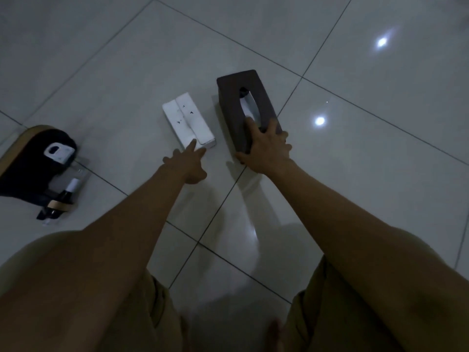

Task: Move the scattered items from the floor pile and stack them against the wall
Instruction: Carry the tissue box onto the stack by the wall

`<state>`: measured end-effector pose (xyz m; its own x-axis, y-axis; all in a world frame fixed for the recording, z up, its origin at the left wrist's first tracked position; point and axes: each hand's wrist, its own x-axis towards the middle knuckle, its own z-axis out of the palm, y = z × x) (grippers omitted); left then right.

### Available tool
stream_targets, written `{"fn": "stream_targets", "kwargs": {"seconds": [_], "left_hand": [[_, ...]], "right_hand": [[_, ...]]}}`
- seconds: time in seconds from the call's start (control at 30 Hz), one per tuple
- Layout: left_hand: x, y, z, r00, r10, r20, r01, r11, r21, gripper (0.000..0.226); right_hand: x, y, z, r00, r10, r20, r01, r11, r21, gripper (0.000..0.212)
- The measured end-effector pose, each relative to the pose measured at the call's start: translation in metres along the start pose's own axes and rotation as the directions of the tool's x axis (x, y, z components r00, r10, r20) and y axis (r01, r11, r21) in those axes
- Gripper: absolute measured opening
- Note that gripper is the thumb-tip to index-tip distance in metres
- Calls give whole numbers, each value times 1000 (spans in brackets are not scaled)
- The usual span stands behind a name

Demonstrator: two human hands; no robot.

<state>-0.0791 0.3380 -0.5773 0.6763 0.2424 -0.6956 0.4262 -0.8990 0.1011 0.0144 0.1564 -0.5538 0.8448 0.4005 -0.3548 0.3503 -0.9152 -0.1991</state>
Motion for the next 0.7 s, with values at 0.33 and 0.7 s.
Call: {"fn": "stream_targets", "kwargs": {"seconds": [0.33, 0.7], "left_hand": [[12, 18, -15, 976, -23, -217, -60, 927, -371, 72], [17, 94, -29, 947, 171, -271, -300, 772, -560, 131]], "right_hand": [[-19, 44, 11, 995, -98, 2, 98, 992, -83, 77], [-27, 114, 10, 991, -24, -132, 33, 997, 68, 63]]}}
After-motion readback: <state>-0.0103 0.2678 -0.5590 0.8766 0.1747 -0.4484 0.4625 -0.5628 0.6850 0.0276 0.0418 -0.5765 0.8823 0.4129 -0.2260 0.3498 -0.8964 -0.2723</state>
